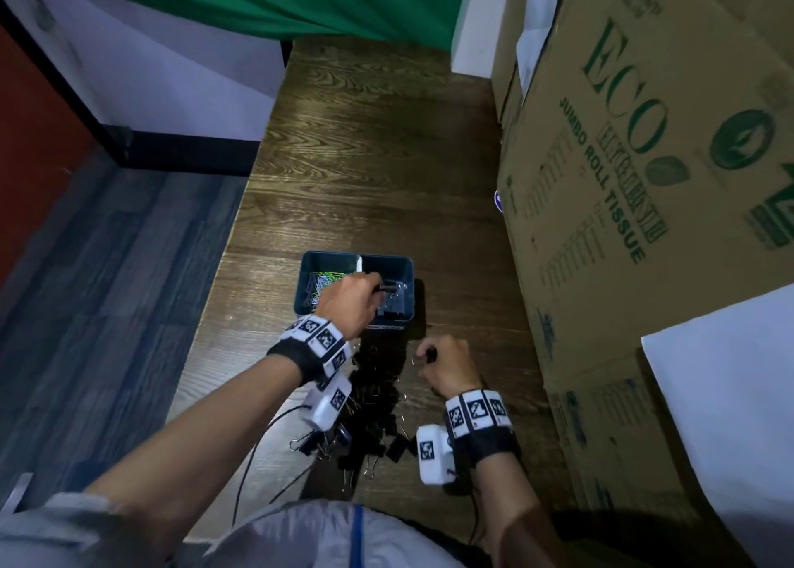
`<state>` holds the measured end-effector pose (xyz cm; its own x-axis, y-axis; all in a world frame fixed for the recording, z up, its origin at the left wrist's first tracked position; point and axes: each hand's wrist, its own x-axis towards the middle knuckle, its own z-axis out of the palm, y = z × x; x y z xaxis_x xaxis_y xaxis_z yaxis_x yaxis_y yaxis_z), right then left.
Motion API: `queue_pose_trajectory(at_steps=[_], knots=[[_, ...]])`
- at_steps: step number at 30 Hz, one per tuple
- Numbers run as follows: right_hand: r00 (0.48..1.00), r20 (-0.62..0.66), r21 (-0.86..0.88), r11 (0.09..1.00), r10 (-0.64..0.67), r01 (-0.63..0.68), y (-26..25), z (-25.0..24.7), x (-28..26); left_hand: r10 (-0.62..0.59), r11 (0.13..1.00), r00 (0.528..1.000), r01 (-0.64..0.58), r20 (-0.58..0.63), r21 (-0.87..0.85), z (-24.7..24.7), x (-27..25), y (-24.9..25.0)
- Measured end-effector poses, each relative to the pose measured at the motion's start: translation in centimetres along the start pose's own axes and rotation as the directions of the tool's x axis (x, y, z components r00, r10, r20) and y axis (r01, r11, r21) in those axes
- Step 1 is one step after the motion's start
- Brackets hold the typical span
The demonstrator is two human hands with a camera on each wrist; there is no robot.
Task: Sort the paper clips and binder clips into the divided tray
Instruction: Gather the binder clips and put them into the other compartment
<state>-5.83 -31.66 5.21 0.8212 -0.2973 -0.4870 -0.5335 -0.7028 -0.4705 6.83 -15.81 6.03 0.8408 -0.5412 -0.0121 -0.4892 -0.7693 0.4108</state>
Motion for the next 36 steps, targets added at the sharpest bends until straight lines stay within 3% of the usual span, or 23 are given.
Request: queue_pose_trajectory(at_steps=[4,8,11,14,16,19,21,25,30,36], knots=[[0.989,-0.133,0.092,0.992,-0.072,0.085,-3.3,-3.4,1.1,-0.033,0.999,0.999,0.033,0.012,-0.035,0.3,-0.4,0.2],[0.931,-0.327,0.125,0.970,-0.159,0.210,-6.3,-5.2,3.5,0.017,0.999,0.999,-0.018,-0.027,-0.049,2.3,-4.1,-0.8],[0.916,-0.359,0.134,0.961,-0.179,0.240,-7.3,-4.9,4.3,-0.048,0.998,0.994,0.051,0.098,-0.026,5.1,-7.1,-2.7],[0.921,-0.366,0.137,0.972,-0.131,0.193,-6.0,-3.3,3.6,-0.086,0.996,0.960,0.077,0.267,0.044,7.8,-8.4,-4.4],[0.944,-0.317,0.107,0.985,-0.093,0.134,-4.0,-1.7,2.6,-0.085,0.996,0.922,0.068,0.378,0.058,8.8,-8.4,-4.7],[0.998,-0.037,0.013,0.999,-0.041,0.042,-0.5,1.3,0.6,-0.058,0.996,0.878,0.016,0.476,0.091,9.8,-8.1,-4.7],[0.989,0.149,-0.038,0.999,-0.013,0.019,1.7,3.5,-0.5,-0.053,0.992,0.864,-0.011,0.500,0.124,10.2,-7.9,-4.7],[0.946,0.324,-0.207,0.978,0.035,0.034,4.9,7.2,-1.6,0.021,0.985,0.875,-0.101,0.484,0.139,10.4,-7.7,-3.9],[0.962,0.257,-0.260,0.952,-0.094,0.162,6.0,9.3,-1.2,0.015,0.989,0.880,-0.085,0.475,0.125,10.6,-8.5,-3.4],[0.980,0.125,-0.203,0.963,-0.154,0.177,5.6,9.9,0.4,0.073,0.980,0.872,-0.152,0.484,0.127,10.9,-9.5,-3.2]])
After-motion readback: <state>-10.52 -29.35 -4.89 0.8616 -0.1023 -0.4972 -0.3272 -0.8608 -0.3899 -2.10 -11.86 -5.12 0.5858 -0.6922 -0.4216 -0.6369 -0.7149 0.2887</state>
